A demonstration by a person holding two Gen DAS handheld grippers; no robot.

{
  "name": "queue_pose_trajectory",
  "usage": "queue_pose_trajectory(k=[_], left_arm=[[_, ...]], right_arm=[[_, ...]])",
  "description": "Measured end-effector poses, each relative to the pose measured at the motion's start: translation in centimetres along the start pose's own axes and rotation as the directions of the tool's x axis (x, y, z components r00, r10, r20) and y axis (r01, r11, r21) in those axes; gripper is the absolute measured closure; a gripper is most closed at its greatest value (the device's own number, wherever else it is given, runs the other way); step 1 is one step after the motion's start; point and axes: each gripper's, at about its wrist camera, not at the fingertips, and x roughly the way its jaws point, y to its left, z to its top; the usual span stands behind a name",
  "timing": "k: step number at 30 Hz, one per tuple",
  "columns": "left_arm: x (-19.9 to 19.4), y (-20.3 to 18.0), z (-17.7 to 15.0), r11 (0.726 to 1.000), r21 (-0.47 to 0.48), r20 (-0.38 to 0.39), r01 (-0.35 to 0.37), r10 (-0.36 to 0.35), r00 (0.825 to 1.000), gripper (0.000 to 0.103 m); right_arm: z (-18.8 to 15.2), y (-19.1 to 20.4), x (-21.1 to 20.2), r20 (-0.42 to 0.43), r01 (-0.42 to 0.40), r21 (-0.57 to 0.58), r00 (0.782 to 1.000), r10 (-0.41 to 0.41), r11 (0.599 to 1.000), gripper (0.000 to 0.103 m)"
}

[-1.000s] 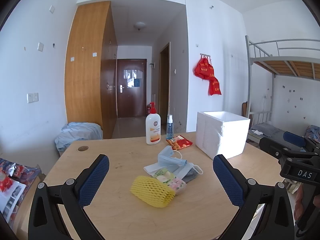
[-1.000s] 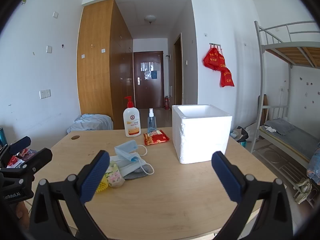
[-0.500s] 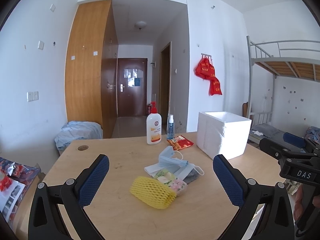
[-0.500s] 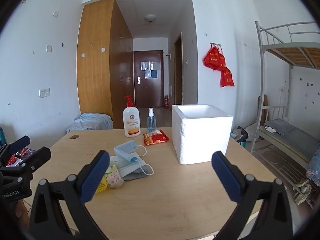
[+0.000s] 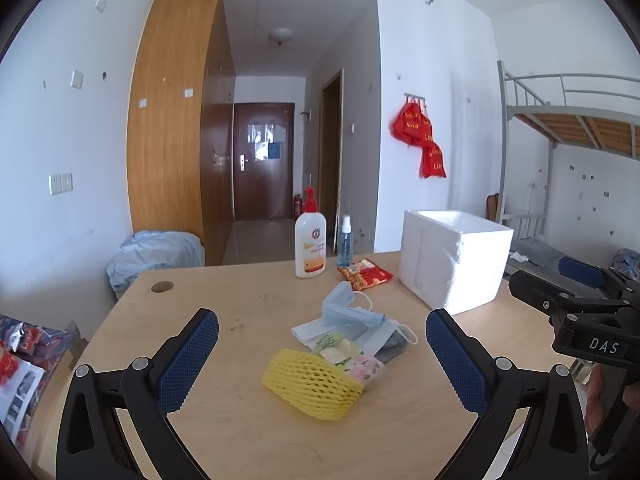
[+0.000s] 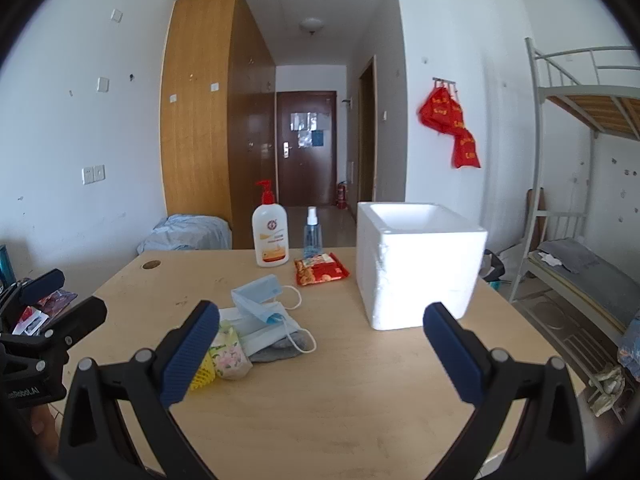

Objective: Organize soft objects
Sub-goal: 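Grasp the yellow foam net with left gripper while right grasps floral tissue pack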

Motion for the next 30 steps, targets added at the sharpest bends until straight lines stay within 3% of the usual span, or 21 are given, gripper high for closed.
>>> queue_pose_trajectory(k=[9,17,25,30], left_arm=[[3.8,1.4,-0.4,1.0,-0.002,-0.078,-0.01,0.01,0.997,0.0],[7.2,2.6,-1.2,1.0,-0.004,-0.171,-0.006,0.005,0.985,0.0],[11.0,3.5,-2.2,1.0,-0.018,-0.277,-0.009,0.004,0.961,0.0],[13.6,4.0,-3.0,0.999,-0.046,-0.367,0.007,-0.023,0.93,0.0]], right_arm=[[0.3,1.4,4.0,-0.067,-0.103,-0.029,0.993,0.1,0.994,0.0],[0.2,2.6,8.2,-0.163,-0.153,-0.063,0.977,0.141,0.986,0.0],[0.3,3.3,12.0,-0.238,-0.221,-0.058,0.95,0.201,0.974,0.0],[0.2,3.6,14.5,-0.301,-0.281,-0.055,0.919,0.253,0.958,0.0]])
